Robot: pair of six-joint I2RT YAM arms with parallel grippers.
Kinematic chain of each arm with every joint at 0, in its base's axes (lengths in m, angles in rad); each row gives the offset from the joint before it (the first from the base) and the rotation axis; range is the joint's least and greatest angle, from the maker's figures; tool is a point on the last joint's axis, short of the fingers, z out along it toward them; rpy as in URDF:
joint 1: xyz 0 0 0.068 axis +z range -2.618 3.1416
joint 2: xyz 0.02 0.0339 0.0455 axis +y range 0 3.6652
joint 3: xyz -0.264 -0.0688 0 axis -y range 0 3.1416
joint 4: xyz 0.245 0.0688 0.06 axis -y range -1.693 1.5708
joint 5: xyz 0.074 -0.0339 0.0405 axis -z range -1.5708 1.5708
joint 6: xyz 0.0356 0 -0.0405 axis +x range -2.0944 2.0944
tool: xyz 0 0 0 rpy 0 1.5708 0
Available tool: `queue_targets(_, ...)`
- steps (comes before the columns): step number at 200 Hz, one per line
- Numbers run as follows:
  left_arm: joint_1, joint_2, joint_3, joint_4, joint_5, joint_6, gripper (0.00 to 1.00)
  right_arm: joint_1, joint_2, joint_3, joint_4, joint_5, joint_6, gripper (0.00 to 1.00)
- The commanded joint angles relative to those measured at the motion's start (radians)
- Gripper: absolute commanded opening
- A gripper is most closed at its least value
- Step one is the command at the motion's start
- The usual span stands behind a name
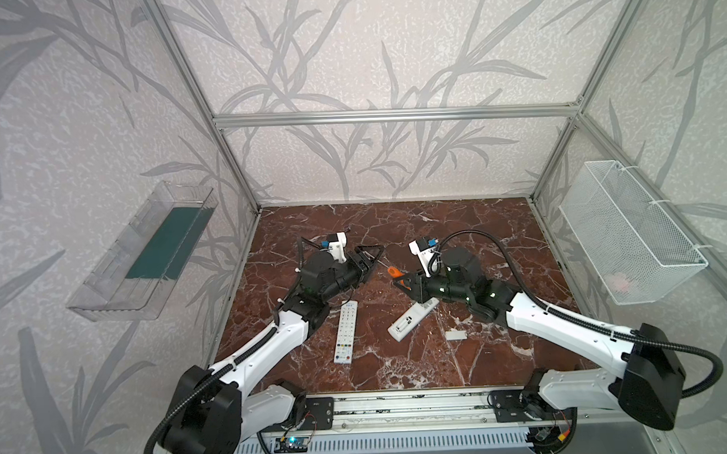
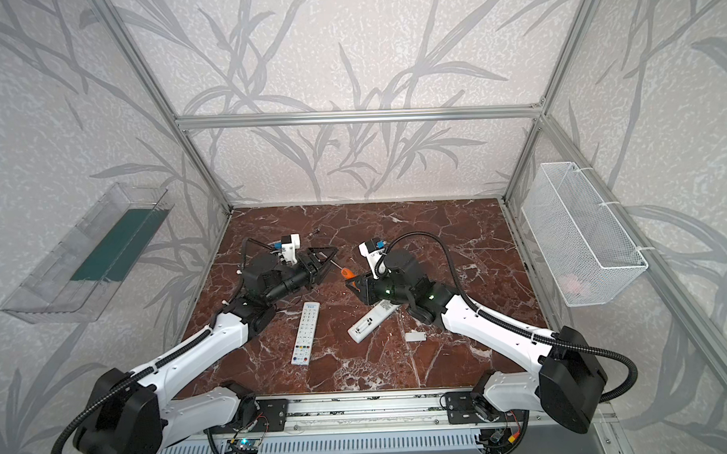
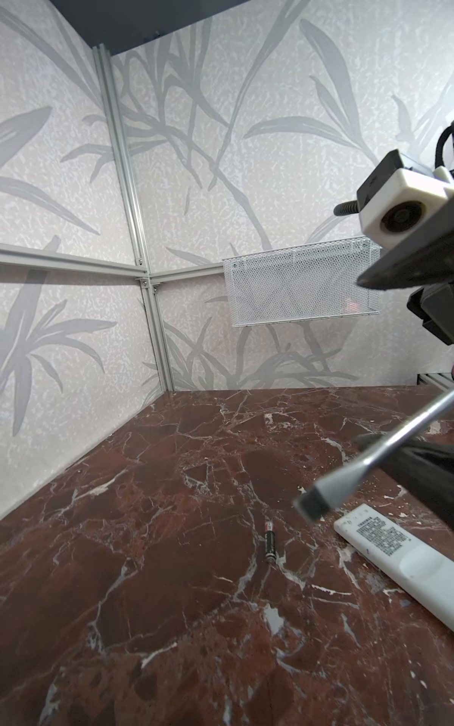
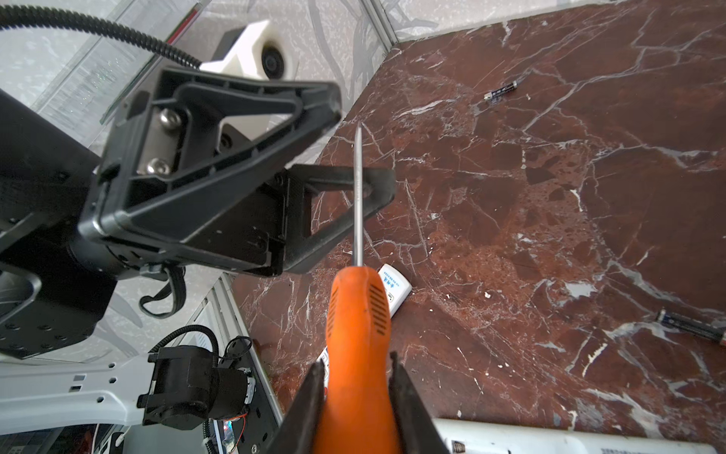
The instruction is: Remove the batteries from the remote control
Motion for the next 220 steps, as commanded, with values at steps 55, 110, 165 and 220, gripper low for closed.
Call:
queue_targets(55, -0.009, 0.069, -0.001, 0.157, 0.004, -0.033, 0.29, 0.006, -0.010, 0.011, 0.015, 0.000, -0.006, 0.23)
queue_targets(110, -0.009, 0.128, 0.035, 0.113, 0.100, 0.000, 0.01, -0.051, -0.056, 0.027, -0.138, -0.148, -0.040, 0.52)
queue_targets(165, -0.008, 0.170, 0.114, -0.013, 0.212, 0.088, 0.00, -0.082, 0.037, 0.104, -0.335, -0.357, -0.131, 0.56)
queue_targets(220, -0.008, 0.154, 0.219, -0.267, 0.263, 0.257, 0.00, -0.080, 0.154, 0.174, -0.455, -0.446, -0.166, 0.37)
